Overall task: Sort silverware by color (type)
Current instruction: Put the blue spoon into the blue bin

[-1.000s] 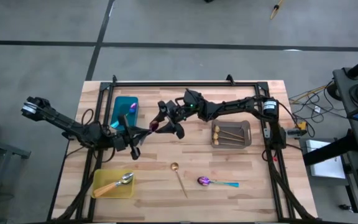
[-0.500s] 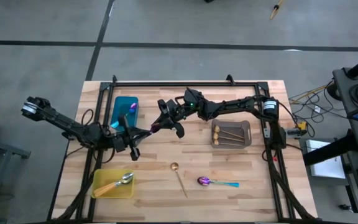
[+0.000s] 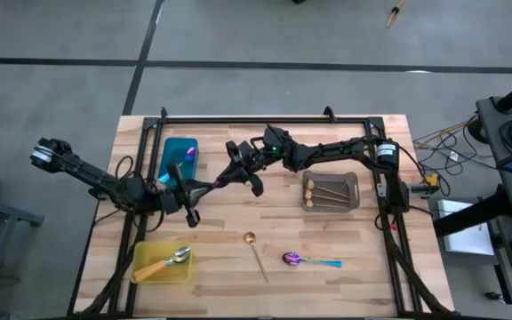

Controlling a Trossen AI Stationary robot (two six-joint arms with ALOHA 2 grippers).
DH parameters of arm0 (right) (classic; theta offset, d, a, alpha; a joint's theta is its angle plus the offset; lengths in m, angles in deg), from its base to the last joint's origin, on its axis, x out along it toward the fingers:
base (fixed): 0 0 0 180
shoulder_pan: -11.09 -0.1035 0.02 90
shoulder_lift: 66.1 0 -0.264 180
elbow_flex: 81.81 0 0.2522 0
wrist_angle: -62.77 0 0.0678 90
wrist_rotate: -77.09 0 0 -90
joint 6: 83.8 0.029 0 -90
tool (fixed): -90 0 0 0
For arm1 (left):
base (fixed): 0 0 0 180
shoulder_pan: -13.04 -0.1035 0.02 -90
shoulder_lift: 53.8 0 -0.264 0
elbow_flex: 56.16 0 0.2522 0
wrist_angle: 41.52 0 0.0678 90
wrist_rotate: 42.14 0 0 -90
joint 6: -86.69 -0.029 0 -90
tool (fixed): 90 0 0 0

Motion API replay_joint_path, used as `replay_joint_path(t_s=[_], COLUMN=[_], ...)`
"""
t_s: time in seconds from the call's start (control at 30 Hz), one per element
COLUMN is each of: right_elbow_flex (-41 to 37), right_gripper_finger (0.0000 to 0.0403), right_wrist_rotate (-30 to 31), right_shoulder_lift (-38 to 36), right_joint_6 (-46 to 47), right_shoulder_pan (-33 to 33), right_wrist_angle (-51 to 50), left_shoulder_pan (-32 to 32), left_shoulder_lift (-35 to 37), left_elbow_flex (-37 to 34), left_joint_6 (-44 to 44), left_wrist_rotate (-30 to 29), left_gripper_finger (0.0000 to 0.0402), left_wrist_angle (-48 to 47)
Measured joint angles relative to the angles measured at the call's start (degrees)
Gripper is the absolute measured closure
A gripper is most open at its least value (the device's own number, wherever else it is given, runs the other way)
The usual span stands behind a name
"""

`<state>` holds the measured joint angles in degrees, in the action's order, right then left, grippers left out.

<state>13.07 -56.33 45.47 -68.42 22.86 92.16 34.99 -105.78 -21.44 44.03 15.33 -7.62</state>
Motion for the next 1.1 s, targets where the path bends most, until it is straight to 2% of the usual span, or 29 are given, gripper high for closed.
replay_joint_path(t_s=[0.17,0.33,0.43,0.53,0.6,0.73,0.97,1.1], right_elbow_flex=[0.0,0.0,0.0,0.0,-0.02,0.0,0.0,0.0], right_gripper_finger=[0.0392,0.0392,0.0392,0.0393,0.0394,0.0394,0.0394,0.0394], right_wrist_rotate=[0.69,0.27,0.31,0.8,0.72,-0.24,0.29,9.16], right_shoulder_lift=[0.0,0.0,-0.01,-0.43,-1.09,-2.94,-6.47,-10.27], right_joint_6=[0.15,0.09,0.11,0.53,0.53,0.31,-1.17,-6.18], right_shoulder_pan=[0.11,0.19,0.43,1.42,2.33,4.26,7.75,8.94], right_wrist_angle=[0.0,-0.01,-0.21,-2.9,-5.74,-11.86,-25.27,-40.22], left_shoulder_pan=[-0.15,-0.13,-0.07,0.45,0.89,1.31,1.29,1.38], left_shoulder_lift=[-0.18,-0.07,-0.07,-0.05,0.04,0.06,0.2,0.2], left_elbow_flex=[-0.01,-0.01,-0.01,0.01,0.01,0.01,0.01,0.01], left_joint_6=[0.52,1.35,1.72,1.78,1.76,3.17,11.25,18.21], left_wrist_rotate=[-3.51,-5.06,-8.59,-15.08,-19.56,-24.63,-30.5,-30.43], left_gripper_finger=[0.0363,0.0307,0.0273,0.0245,0.0229,0.0208,0.0198,0.0198], left_wrist_angle=[-0.91,-0.9,-2.1,-4.6,-6.84,-10.65,-20.63,-26.74])
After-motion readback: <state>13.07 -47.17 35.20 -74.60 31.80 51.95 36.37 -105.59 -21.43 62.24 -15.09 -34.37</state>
